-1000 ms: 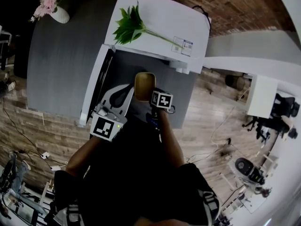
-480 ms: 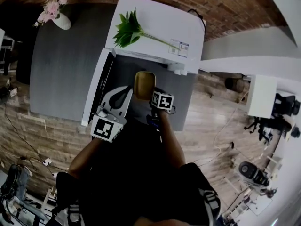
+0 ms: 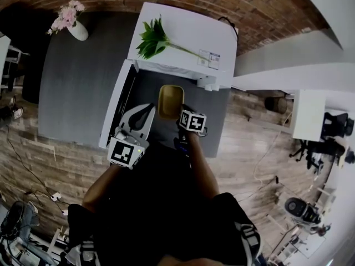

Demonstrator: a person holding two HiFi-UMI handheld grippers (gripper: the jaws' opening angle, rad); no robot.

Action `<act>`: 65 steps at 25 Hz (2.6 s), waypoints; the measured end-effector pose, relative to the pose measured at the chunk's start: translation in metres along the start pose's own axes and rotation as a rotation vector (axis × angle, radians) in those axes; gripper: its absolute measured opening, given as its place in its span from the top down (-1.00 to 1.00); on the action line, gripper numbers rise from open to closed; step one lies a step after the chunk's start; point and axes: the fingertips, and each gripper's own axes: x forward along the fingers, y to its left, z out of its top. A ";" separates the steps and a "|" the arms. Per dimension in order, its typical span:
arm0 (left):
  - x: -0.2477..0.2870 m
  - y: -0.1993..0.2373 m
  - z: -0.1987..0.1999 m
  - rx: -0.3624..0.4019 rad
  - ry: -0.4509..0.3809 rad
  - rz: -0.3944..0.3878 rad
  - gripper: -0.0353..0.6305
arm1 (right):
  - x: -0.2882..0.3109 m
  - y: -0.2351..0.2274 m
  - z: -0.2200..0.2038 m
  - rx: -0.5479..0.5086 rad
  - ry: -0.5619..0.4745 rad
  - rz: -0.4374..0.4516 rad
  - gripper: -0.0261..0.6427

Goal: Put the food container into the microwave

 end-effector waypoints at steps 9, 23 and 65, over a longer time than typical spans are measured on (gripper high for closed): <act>-0.007 -0.002 0.001 0.006 -0.008 0.006 0.79 | -0.007 0.013 0.039 0.048 -0.107 0.040 0.80; -0.007 0.002 0.000 0.005 -0.002 0.012 0.79 | 0.020 0.021 0.099 0.139 -0.217 0.046 0.80; 0.018 0.026 -0.015 -0.035 0.059 0.028 0.79 | 0.074 0.001 0.154 0.485 -0.343 0.066 0.80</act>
